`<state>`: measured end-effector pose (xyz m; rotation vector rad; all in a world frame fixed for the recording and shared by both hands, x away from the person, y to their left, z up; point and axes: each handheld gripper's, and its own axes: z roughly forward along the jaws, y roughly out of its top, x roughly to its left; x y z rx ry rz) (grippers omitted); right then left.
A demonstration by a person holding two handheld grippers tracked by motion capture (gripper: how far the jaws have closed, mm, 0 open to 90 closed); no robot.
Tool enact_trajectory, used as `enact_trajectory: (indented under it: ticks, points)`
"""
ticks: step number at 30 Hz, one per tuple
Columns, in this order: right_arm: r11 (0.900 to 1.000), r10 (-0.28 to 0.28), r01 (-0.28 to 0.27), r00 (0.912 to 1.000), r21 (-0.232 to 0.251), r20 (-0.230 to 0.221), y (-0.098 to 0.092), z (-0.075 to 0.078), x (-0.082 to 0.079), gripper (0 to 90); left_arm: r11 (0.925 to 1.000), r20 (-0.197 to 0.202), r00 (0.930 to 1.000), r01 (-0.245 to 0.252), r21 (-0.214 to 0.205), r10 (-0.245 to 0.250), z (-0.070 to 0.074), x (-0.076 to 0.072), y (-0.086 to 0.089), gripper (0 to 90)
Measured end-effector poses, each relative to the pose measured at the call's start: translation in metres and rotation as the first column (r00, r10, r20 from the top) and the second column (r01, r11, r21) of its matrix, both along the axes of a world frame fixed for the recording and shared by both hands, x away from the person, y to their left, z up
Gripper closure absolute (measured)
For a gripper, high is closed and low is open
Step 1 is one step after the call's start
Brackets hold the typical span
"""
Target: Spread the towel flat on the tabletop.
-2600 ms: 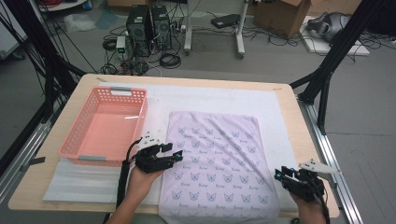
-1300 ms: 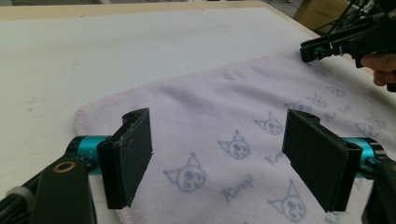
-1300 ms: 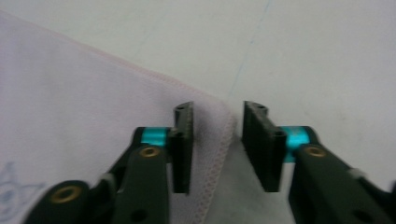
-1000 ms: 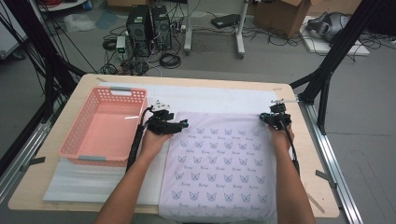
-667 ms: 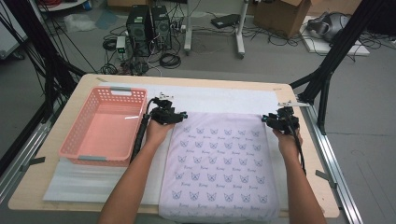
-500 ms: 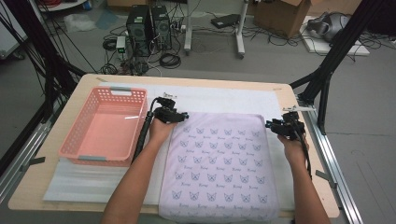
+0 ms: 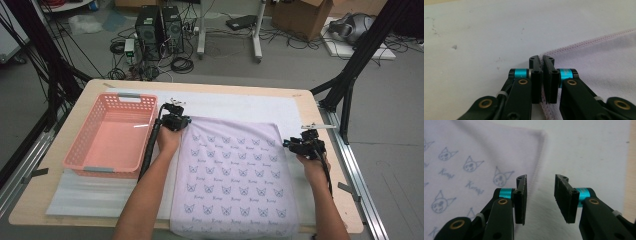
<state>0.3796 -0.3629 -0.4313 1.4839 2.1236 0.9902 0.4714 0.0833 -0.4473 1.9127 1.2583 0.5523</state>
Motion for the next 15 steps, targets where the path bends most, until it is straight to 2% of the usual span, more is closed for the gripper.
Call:
enact_trajectory:
  ticks: [2, 3, 4, 6, 7, 9, 10, 12, 13, 15]
  points:
    - [0.9997, 0.023, -0.024, 0.9997, -0.012, -0.012, 0.007, -0.004, 0.003, 62.2, 0.9989, -0.004, 1.0000, -0.006, -0.046, 0.005, 0.003, -0.001, 0.000, 60.6]
    - [0.9993, 0.029, -0.029, 0.9995, -0.024, -0.016, 0.010, -0.007, 0.005, 63.0, 0.9977, -0.005, 1.0000, 0.006, -0.067, -0.007, 0.005, -0.002, 0.000, 57.2]
    - [0.9988, 0.032, -0.033, 0.9993, -0.038, -0.022, 0.013, -0.010, 0.007, 63.8, 0.9980, 0.000, 0.9999, 0.014, -0.062, -0.014, 0.008, -0.004, -0.002, 55.0]
    - [0.9993, 0.022, -0.022, 0.9997, -0.029, -0.008, 0.015, -0.012, 0.010, 72.2, 0.9969, -0.004, 0.9992, 0.040, -0.067, -0.040, 0.011, -0.007, -0.003, 53.3]
    - [0.9992, 0.013, -0.013, 0.9999, -0.037, -0.004, 0.015, -0.011, 0.011, 87.2, 0.9964, -0.008, 0.9986, 0.051, -0.068, -0.052, 0.013, -0.009, -0.004, 52.4]
    - [0.9950, 0.002, 0.000, 0.9999, -0.100, 0.015, 0.016, -0.010, 0.012, 88.2, 0.9938, -0.009, 0.9970, 0.076, -0.081, -0.077, 0.017, -0.013, -0.005, 51.0]
    - [0.9916, -0.016, 0.020, 0.9995, -0.128, 0.029, 0.017, -0.010, 0.013, 88.2, 0.9913, 0.000, 0.9955, 0.094, -0.092, -0.094, 0.019, -0.014, -0.006, 49.4]
    - [0.9905, -0.044, 0.050, 0.9980, -0.128, 0.045, 0.017, -0.011, 0.012, 84.6, 0.9809, 0.059, 0.9916, 0.123, -0.151, -0.115, 0.022, -0.022, -0.006, 43.1]
    - [0.9904, -0.058, 0.064, 0.9969, -0.122, 0.053, 0.017, -0.011, 0.011, 76.9, 0.9732, 0.078, 0.9886, 0.141, -0.182, -0.129, 0.024, -0.026, -0.007, 42.5]
    - [0.9918, -0.067, 0.072, 0.9964, -0.105, 0.053, 0.014, -0.009, 0.008, 64.0, 0.9611, 0.105, 0.9800, 0.187, -0.203, -0.169, 0.028, -0.033, -0.008, 38.5]
